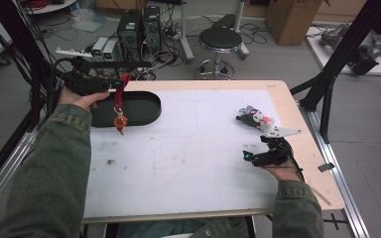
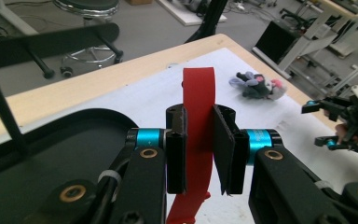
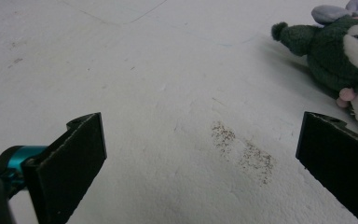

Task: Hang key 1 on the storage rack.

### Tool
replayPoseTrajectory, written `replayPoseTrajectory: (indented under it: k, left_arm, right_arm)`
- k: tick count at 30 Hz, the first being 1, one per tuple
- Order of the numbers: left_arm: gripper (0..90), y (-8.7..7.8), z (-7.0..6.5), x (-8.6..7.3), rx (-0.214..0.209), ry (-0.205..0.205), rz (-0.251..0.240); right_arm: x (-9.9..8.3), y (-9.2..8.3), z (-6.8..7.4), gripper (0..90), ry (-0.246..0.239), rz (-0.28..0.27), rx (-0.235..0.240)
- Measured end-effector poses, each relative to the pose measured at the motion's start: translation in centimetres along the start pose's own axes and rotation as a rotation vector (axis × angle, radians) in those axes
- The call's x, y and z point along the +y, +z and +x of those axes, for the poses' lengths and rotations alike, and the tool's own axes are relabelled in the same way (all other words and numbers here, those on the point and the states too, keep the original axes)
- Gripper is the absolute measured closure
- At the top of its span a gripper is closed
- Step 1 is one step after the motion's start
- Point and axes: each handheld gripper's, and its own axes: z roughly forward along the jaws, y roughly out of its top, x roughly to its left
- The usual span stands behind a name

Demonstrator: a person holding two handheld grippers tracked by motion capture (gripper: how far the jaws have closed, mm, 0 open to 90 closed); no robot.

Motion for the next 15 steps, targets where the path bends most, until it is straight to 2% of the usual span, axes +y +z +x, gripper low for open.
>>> replayPoseTrajectory:
  k: [3, 8, 10, 13, 15]
  left_arm:
    - [75.5, 0.0, 0.6, 0.7, 0.003, 0.009, -0.013]
    - [75.5, -0.1, 1.7, 1.8, -0.006, -0.007, -0.032]
    - [75.5, -0.2, 2.0, 2.3, -0.005, -0.021, -0.055]
    - [75.5, -0.1, 2.4, 3.1, 0.009, -0.029, -0.061]
    - [75.5, -0.1, 2.4, 3.6, 0.013, -0.020, -0.062]
  right_arm:
    - [0.0, 0.1, 0.0, 0.5, 0.001, 0.008, 0.002]
    - [0.0, 0.2, 0.1, 0.5, -0.008, 0.011, 0.000]
    - [0.0, 0.1, 0.1, 0.5, -0.008, 0.013, -0.001]
    - [0.0, 0.2, 0.2, 0.5, -0.014, 0.015, 0.000]
    - [-0.1, 0.3, 0.3, 0.5, -0.012, 0.026, 0.001]
